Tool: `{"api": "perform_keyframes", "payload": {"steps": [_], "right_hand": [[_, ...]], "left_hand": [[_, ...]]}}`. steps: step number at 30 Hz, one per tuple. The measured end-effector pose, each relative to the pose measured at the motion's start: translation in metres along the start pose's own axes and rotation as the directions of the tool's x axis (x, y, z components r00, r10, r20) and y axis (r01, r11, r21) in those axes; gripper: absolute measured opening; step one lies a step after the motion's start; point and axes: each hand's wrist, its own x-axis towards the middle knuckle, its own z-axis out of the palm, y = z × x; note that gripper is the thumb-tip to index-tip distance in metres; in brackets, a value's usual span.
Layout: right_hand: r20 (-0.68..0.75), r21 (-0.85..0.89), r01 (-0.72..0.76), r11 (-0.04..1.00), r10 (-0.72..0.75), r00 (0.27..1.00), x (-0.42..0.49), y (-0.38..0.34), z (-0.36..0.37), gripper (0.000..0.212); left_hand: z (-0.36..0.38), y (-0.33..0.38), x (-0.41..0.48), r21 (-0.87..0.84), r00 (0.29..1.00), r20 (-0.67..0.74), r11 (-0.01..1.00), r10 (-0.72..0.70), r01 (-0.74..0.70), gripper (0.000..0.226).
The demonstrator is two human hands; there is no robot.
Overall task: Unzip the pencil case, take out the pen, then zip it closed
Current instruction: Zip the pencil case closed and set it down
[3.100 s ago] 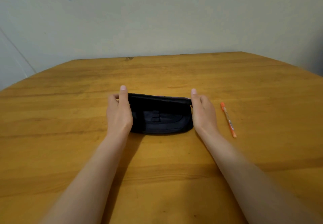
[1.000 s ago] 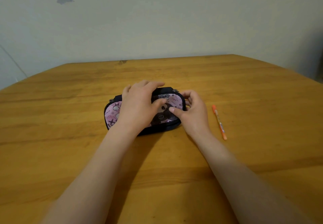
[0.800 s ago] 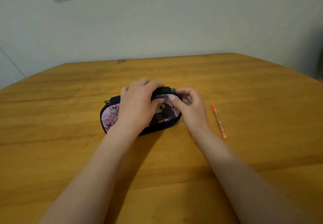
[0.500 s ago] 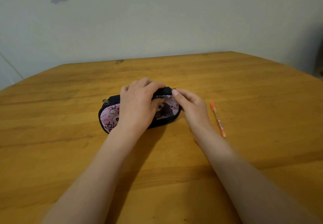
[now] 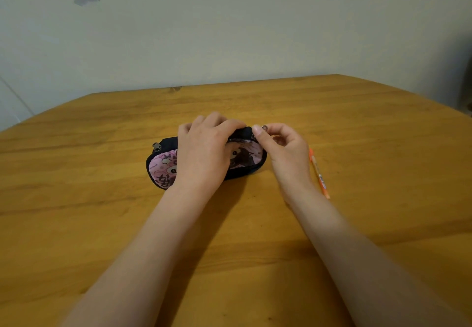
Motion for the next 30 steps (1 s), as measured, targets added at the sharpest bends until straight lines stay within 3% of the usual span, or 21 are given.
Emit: {"api": "perform_keyframes", "payload": {"steps": [5, 16, 22, 30], "right_hand": [[0.027, 0.057, -0.017, 0.998, 0.015, 1.0, 0.001, -0.005, -0.002, 0.011], [0.006, -0.006, 0.016, 1.0, -0.016, 1.0, 0.002, -0.005, -0.002, 0.009], [0.019, 0.009, 0.01, 1.0, -0.01, 1.0, 0.002, -0.005, -0.001, 0.008], [0.018, 0.101, -0.013, 0.995, 0.011, 1.0, 0.001, -0.012, -0.002, 0.012]], "left_hand": [[-0.001, 0.002, -0.001, 0.018, 1.0, 0.008, 1.0, 0.013, -0.013, 0.04], [0.002, -0.001, -0.001, 0.024, 1.0, 0.007, 1.0, 0.005, -0.005, 0.045], [0.0, -0.006, 0.001, -0.034, 0.999, 0.003, 0.999, -0.041, 0.041, 0.033], [-0.005, -0.007, 0.003, -0.236, 0.993, -0.062, 0.968, -0.104, 0.087, 0.023]]}}
